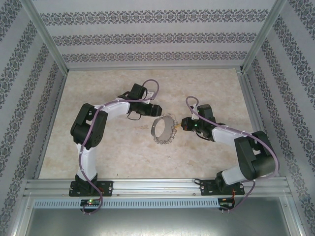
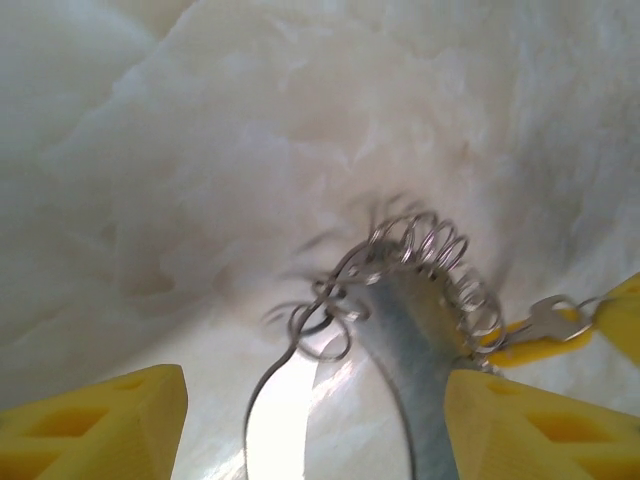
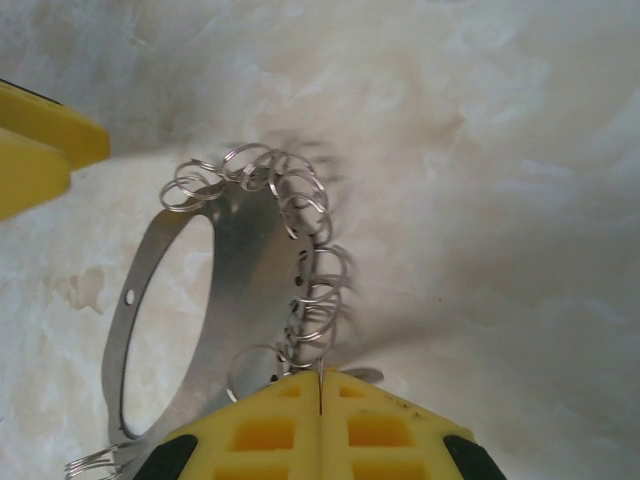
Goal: Put the keys on the keyring
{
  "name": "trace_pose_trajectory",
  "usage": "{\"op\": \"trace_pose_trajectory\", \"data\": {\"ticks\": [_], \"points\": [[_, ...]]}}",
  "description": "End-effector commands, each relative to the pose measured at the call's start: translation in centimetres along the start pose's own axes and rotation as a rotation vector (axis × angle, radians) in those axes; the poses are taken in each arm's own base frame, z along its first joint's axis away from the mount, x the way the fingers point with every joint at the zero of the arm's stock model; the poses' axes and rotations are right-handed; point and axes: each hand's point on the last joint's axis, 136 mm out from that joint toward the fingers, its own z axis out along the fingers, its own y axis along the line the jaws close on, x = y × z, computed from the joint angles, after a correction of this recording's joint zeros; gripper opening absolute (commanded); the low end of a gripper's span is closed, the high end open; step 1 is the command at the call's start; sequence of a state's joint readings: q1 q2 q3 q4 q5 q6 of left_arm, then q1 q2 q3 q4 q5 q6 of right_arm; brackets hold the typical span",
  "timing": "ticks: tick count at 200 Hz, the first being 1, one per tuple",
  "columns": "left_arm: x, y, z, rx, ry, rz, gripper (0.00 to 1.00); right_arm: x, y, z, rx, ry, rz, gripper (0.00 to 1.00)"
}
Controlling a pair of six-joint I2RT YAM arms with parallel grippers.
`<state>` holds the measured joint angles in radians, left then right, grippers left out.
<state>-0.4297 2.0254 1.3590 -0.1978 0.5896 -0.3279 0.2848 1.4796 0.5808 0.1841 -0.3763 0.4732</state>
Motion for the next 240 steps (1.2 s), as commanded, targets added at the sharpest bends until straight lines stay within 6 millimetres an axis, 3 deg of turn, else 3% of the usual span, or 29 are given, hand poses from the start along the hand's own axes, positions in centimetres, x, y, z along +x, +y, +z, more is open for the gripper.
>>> {"op": "trace_pose_trajectory", "data": {"ticks": [1,62,101,172,227,240], "points": [[-1.1,-0.2,0.8,0.034,-0.015,-0.072,0.69,-1.2,0.3,0.4,0.011,-0.033,-0.009,0.0],[2.6,1.6,-0.4,-0.066,0.049,-0.042,0.69,-1.4,0.1,0.1,0.03,-0.039,-0.016,0.0],[4.5,0.8,-0.8,-0.054,0.127,0.005,0.69,-1.1,-0.1,0.7,0.029,-0.024,-0.008,0.0],[7.3,-2.8,1.0,0.081,0.233,0.037,0.69,-1.0,-0.2,1.6,0.034,-0.014,-0.003,0.0],[7.7,-8.4,-0.4,0.303,0.165,0.017,0.69,-1.3,-0.6,2.3,0.045,-0.007,-0.012,0.0],[7.4,-8.9,-0.8,0.272,0.133,0.039,0.69,-1.4,-0.8,2.4,0.047,-0.006,-0.01,0.0]]}}
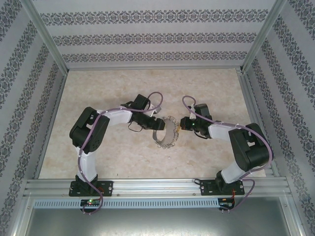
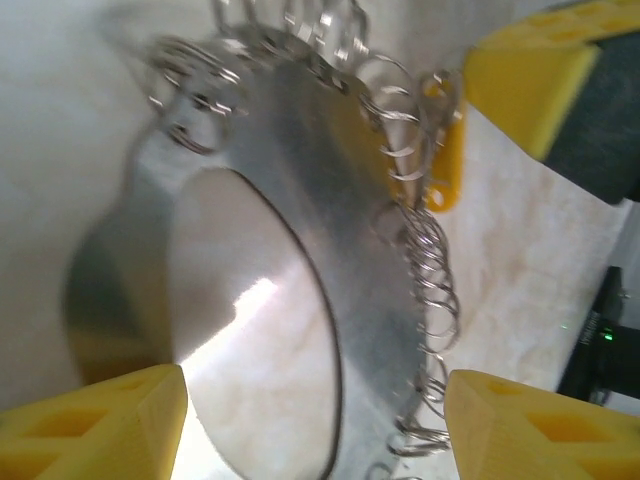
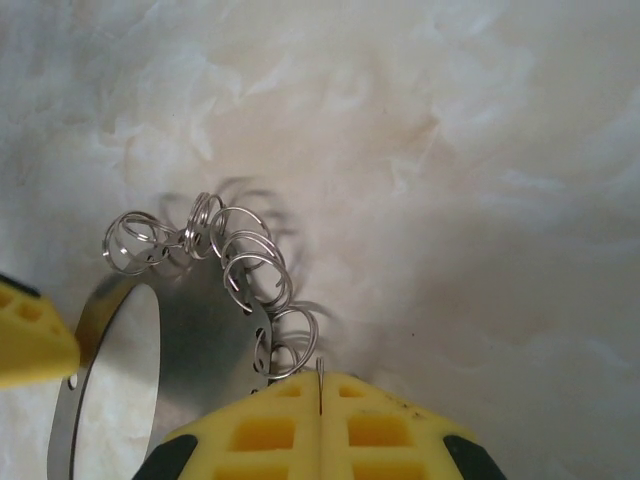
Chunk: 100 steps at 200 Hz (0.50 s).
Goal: Put the keys on the keyring
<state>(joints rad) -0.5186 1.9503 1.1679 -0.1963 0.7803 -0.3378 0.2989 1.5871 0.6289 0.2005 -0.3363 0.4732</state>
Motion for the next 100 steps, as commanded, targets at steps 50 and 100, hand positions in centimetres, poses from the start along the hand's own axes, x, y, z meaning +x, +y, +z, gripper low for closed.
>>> {"op": "trace_pose_trajectory", "data": {"ticks": [50,100], "points": [[-5.3,-1.5,-4.5,-0.231,-0.264,0.069,0.71,-1.6,0.1,0.2,0.003,-0.034,-0.013,0.0],[-6.9,0.3,-3.4,-0.3,-0.265,-0.072,0.51,-1.6,-0.1,0.2,0.005,-0.037,-0.011,0.0]]}}
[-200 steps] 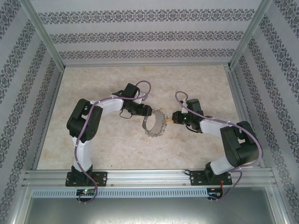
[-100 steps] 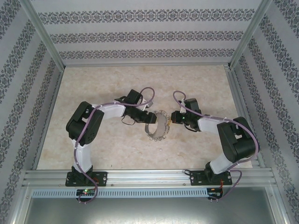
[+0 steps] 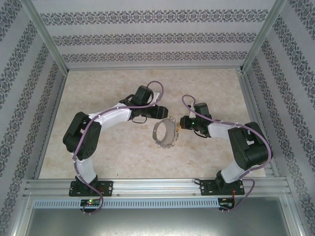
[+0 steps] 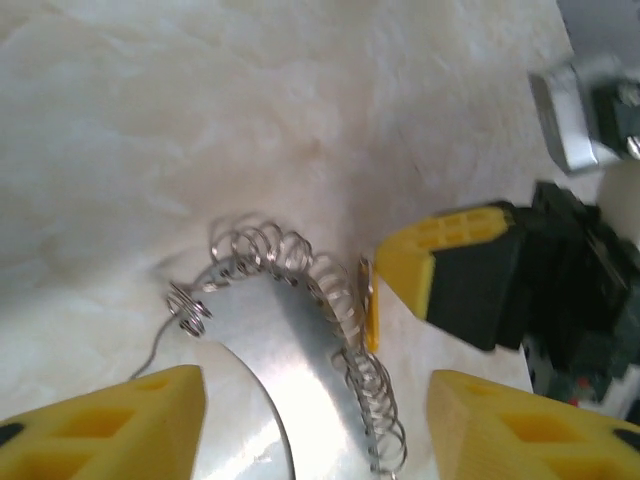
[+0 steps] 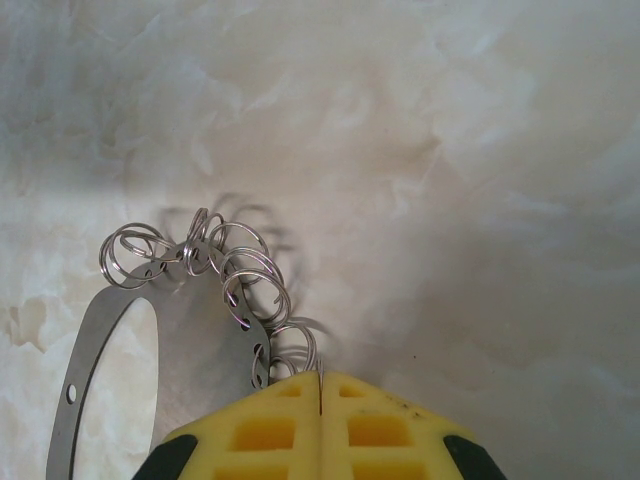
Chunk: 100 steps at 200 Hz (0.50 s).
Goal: Put the keys on the keyring
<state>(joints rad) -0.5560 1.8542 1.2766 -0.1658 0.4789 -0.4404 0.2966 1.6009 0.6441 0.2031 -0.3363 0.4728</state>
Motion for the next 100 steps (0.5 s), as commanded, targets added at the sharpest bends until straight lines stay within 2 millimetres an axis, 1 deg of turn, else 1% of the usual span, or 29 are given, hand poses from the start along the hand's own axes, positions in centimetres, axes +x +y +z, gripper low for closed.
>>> {"op": "trace_pose_trajectory", "data": {"ticks": [1,10,17,24,40,57,81,100], "points": [[0.6,2.8,0.9,-0.133,0.022,-0.105,0.51,-1.1,-0.1,0.0,0.005,-0.032,-0.01,0.0],[0.8,3.5,1.0,-0.168,0.022,-0.118,0.46,-1.2,0.0,0.0,0.002,-0.033,-0.01,0.0],[1.1,4.0,1.3,-0.195,0.029,-0.121,0.39,-1.2,0.1,0.0,-0.003,-0.034,-0.01,0.0],[1.4,4.3,1.4,-0.224,0.036,-0.12,0.37,-1.3,0.1,0.0,-0.005,-0.036,-0.008,0.0],[2.2,4.6,1.9,-0.269,0.053,-0.103,0.37,-1.4,0.3,0.0,-0.011,-0.038,-0.008,0.0],[2.9,4.2,2.3,-0.297,0.058,-0.071,0.39,-1.5,0.4,0.0,-0.018,-0.039,-0.008,0.0],[3.4,3.8,3.0,-0.312,0.063,-0.052,0.4,-1.5,0.4,0.2,-0.021,-0.04,-0.008,0.0],[3.5,3.9,3.6,-0.328,0.064,-0.048,0.41,-1.4,0.4,0.3,-0.024,-0.036,-0.005,0.0]]}}
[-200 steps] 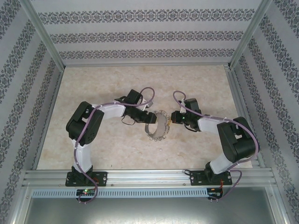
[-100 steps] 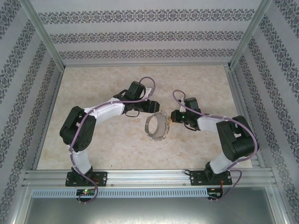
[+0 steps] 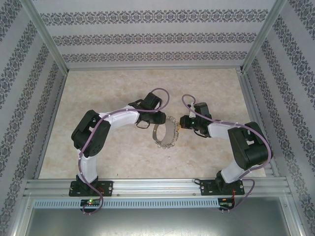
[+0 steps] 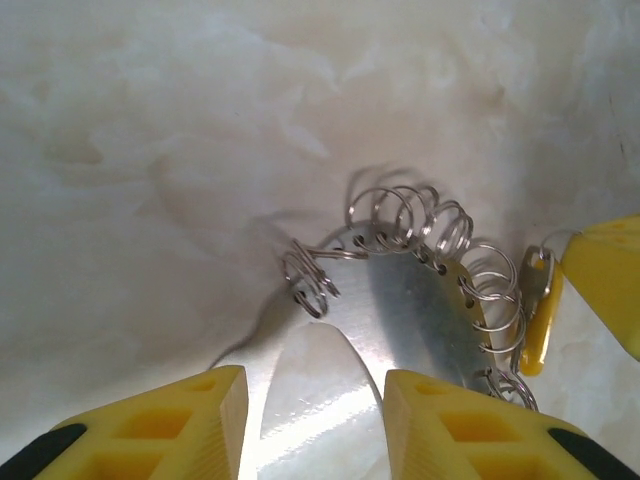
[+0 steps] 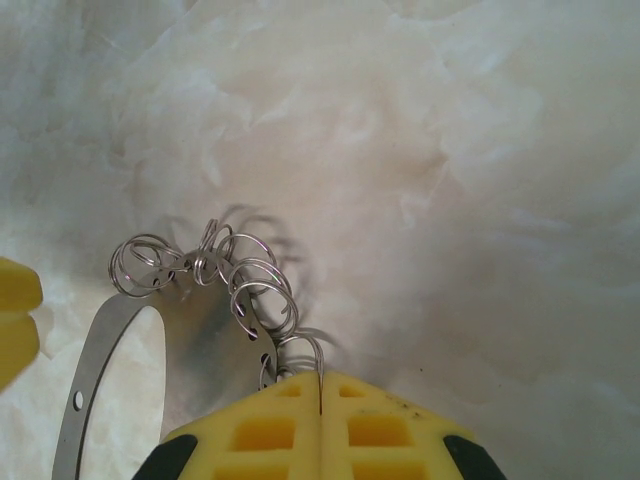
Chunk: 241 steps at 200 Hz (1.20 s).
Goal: Put the keys on the keyring
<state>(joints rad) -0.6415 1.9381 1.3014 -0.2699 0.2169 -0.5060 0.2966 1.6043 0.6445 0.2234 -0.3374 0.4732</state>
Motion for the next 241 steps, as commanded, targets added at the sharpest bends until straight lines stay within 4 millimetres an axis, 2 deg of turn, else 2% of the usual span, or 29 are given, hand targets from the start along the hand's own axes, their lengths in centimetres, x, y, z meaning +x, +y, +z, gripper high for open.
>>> {"op": "trace_pose_trajectory", "data": {"ticks": [1,48,154,221,241], "points": [[0.0,0.4,0.8,-0.062,0.002,-0.004,0.41,-1.1,0.2,0.3,-0.016,-0.022,0.001,0.0],[0.2,0.5,2.0,-0.085,0.008,-0.006,0.4,-1.0,0.1,0.5,-0.019,-0.02,0.005,0.0],[-0.9,1.1,3.2,-0.132,-0.013,0.007,0.37,-1.2,0.0,0.6,-0.023,-0.022,0.01,0.0],[-1.0,2.2,2.2,-0.193,-0.041,0.015,0.33,-1.4,0.0,0.6,-0.028,-0.026,0.012,0.0],[-1.3,2.1,1.6,-0.19,-0.065,0.005,0.37,-1.4,0.0,0.6,-0.028,-0.026,0.016,0.0]]}}
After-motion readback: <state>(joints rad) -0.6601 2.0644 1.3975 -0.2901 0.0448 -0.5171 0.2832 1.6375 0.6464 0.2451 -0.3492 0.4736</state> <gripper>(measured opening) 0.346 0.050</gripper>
